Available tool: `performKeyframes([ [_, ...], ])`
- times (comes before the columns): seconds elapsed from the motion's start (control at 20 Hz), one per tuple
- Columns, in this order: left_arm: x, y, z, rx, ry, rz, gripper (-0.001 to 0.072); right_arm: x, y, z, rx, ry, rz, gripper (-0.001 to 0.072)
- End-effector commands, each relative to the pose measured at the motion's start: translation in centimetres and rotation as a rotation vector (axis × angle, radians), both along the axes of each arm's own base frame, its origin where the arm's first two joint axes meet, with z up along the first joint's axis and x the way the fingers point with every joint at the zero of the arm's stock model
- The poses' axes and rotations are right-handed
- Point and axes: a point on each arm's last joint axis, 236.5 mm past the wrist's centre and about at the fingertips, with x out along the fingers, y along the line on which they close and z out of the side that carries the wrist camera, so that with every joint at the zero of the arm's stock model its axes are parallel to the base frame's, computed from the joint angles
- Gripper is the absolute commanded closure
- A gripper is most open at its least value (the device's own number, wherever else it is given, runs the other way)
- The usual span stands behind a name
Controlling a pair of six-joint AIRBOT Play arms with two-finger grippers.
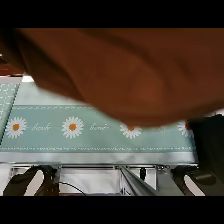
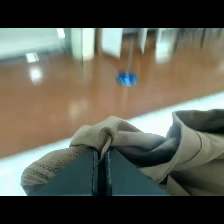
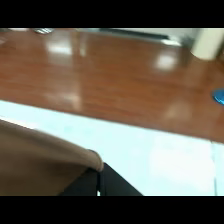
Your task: Fold the shirts.
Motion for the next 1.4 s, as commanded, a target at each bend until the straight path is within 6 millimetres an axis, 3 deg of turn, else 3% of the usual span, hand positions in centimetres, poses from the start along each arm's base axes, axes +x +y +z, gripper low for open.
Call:
performKeyframes([
  [0.0,-2.8,0.2,-7.2,0.032,0.210,0.016,0.0680,0.9,-1.6,-3.4,-0.023,0.113,-0.075,0.0695],
  [0.15,-1.0,0.1,-17.1,-0.055,0.468,-0.010,0.0680,5.8,-4.6,-11.2,-0.085,0.320,-0.230,0.0695],
  [0.2,-0.1,0.0,-20.5,-0.101,0.539,-0.018,0.0680,7.9,-4.5,-14.3,-0.102,0.395,-0.238,0.0695],
  [0.35,3.8,0.2,-30.2,-0.263,0.663,0.012,0.0680,14.4,-0.5,-22.3,-0.059,0.563,-0.124,0.0695],
  [0.5,6.8,0.8,-38.6,-0.376,0.761,0.110,0.0680,22.1,3.3,-27.4,0.017,0.639,-0.032,0.0695],
  [0.6,7.8,0.5,-42.6,-0.355,0.834,0.122,0.0680,26.2,5.5,-31.1,0.071,0.730,0.006,0.0695],
  [0.75,9.0,-0.4,-47.3,-0.355,0.957,0.141,0.0678,30.2,8.5,-35.4,0.170,0.826,0.052,0.0694],
  [0.8,9.4,-0.5,-48.7,-0.356,0.987,0.154,0.0613,31.1,9.2,-36.4,0.212,0.847,0.044,0.0648],
  [0.85,9.8,-0.4,-49.4,-0.357,1.010,0.160,0.0359,31.6,9.3,-37.1,0.246,0.862,0.031,0.0437],
  [0.9,10.3,-0.1,-49.7,-0.355,1.028,0.164,0.0196,31.7,9.1,-37.3,0.259,0.877,0.034,0.0298],
  [0.95,10.8,0.7,-49.2,-0.342,1.038,0.154,0.0197,31.3,8.0,-37.0,0.260,0.898,0.022,0.0294],
  [1.05,11.7,4.2,-46.7,-0.290,1.023,0.161,0.0197,28.8,3.4,-35.6,0.191,0.965,0.004,0.0295],
  [1.2,11.8,12.1,-43.7,-0.290,0.983,0.297,0.0197,22.5,-7.9,-34.1,0.094,1.041,-0.216,0.0303],
  [1.25,11.1,13.6,-44.0,-0.322,0.998,0.337,0.0198,20.9,-10.3,-34.5,0.162,1.023,-0.309,0.0303],
  [1.3,10.0,14.4,-45.2,-0.353,1.036,0.357,0.0198,19.2,-11.5,-35.7,0.247,1.003,-0.362,0.0303],
  [1.35,8.8,14.0,-46.6,-0.360,1.075,0.335,0.0198,17.4,-11.5,-37.7,0.324,0.998,-0.380,0.0303],
])
